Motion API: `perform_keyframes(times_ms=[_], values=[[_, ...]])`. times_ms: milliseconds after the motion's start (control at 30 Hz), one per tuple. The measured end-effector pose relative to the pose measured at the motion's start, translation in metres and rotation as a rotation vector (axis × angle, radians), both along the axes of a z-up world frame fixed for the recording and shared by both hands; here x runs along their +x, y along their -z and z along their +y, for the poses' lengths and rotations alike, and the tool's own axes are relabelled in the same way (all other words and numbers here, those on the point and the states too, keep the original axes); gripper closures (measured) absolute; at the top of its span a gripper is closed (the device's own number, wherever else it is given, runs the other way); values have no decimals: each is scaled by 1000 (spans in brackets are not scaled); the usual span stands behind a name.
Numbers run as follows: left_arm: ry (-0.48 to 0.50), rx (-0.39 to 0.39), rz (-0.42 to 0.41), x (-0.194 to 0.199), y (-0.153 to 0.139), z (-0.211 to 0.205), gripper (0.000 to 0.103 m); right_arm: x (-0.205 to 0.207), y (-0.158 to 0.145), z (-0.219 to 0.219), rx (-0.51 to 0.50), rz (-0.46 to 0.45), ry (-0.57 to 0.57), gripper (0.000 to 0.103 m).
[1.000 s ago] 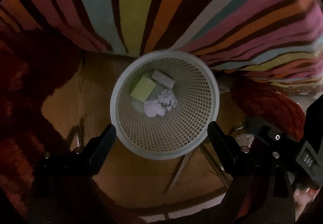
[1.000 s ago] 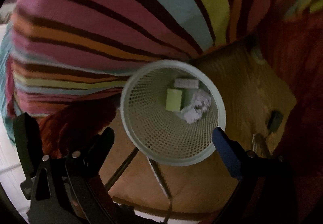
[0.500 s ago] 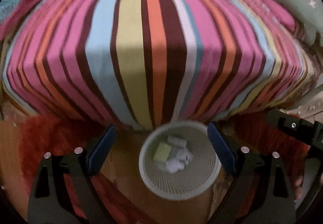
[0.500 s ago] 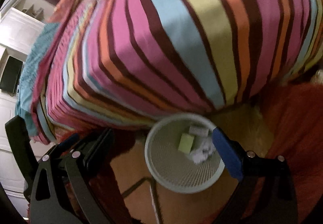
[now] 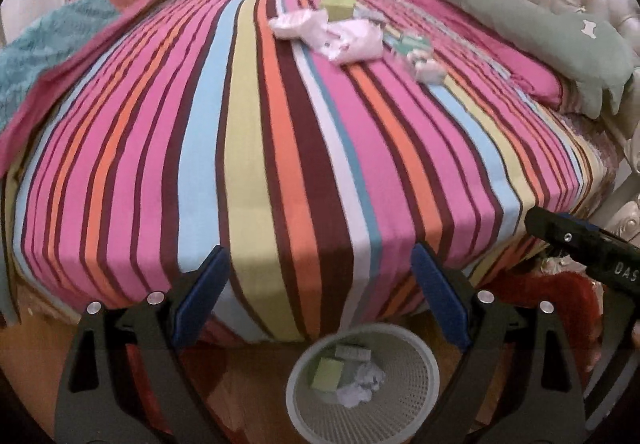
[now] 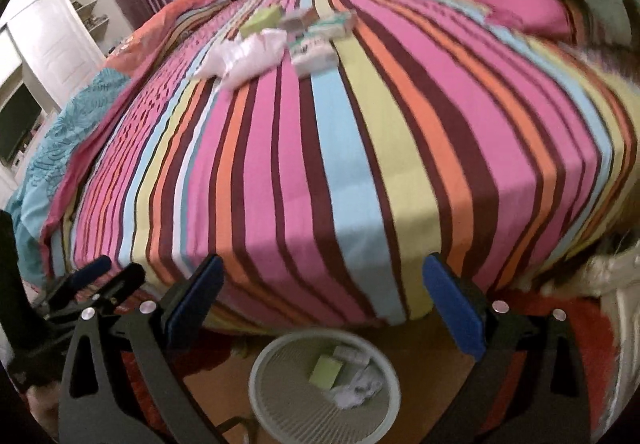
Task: Collect trash
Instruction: 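Lift both tools away from the wastebasket toward the bed, then move both tools toward the white plastic bag and green tissue pack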
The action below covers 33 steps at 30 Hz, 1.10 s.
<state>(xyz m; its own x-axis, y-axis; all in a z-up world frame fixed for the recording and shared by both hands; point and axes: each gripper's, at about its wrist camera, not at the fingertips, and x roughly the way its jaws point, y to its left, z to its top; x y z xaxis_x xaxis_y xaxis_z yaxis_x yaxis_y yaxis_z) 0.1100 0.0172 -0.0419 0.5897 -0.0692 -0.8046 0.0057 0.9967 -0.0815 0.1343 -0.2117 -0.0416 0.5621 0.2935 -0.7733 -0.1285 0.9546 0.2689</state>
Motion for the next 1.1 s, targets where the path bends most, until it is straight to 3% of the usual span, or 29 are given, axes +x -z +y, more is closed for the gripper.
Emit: perform_keyframes(times_ms=[233, 633, 933, 1100], values=[[35, 5, -65, 36, -16, -2, 14, 33, -11, 8, -49, -55, -6, 8], [66, 26, -79, 95, -20, -2, 14, 84, -14, 21, -108, -93, -21, 8], [164, 92, -121, 149, -31, -15, 14, 118, -8, 29, -130, -97, -59, 8], [219, 75, -121, 180, -31, -21, 14, 137, -6, 32, -129, -96, -74, 8]])
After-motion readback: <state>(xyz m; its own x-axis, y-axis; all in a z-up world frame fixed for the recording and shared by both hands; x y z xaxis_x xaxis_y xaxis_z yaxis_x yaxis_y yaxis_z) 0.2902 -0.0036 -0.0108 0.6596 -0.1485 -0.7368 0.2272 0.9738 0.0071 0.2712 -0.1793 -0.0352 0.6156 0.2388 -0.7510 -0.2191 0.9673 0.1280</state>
